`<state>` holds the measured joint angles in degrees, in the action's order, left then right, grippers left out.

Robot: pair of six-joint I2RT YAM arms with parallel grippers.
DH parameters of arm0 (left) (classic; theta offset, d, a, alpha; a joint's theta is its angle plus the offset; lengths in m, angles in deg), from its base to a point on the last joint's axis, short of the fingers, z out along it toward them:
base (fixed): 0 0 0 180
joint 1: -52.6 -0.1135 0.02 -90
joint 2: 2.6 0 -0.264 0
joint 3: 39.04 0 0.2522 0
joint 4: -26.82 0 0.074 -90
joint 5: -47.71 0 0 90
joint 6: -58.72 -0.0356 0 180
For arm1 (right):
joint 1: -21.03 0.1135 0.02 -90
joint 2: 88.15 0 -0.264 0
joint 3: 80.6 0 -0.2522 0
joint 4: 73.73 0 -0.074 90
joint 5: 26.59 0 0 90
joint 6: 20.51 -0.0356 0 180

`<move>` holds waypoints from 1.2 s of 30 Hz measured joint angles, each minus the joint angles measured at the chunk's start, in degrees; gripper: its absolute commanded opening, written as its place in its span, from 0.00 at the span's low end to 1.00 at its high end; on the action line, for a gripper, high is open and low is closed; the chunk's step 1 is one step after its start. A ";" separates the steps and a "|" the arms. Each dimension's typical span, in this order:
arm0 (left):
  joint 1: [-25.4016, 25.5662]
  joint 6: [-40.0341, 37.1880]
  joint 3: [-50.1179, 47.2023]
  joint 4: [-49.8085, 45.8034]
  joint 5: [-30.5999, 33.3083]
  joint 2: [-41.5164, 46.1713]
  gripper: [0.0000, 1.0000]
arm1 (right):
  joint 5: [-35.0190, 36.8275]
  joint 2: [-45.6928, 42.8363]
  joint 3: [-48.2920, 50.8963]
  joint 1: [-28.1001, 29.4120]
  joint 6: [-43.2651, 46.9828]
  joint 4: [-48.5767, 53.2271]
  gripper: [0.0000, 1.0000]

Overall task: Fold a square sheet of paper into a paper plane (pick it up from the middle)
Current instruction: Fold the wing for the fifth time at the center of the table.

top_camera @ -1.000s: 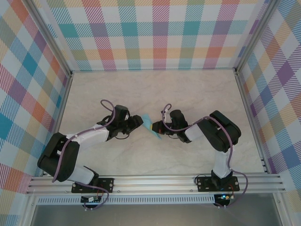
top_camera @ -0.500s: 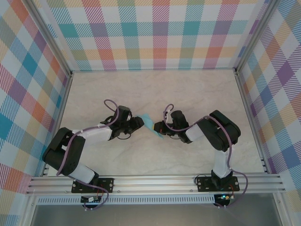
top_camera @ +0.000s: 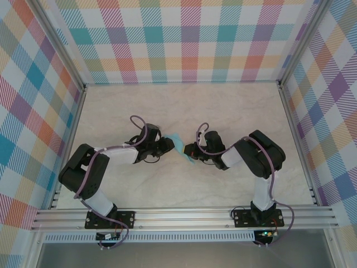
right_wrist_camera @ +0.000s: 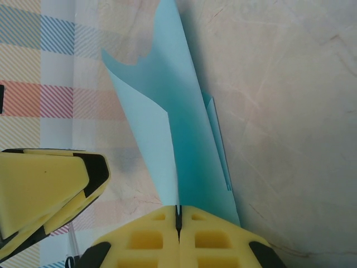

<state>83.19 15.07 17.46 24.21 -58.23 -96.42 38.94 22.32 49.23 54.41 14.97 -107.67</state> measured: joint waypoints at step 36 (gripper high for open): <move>1.22 -2.75 1.31 11.61 -1.18 -7.93 0.16 | -2.25 0.76 -0.31 -2.45 -8.59 0.39 0.00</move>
<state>84.42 12.32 18.77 35.82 -59.41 -104.35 36.69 23.09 48.93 51.97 6.38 -107.28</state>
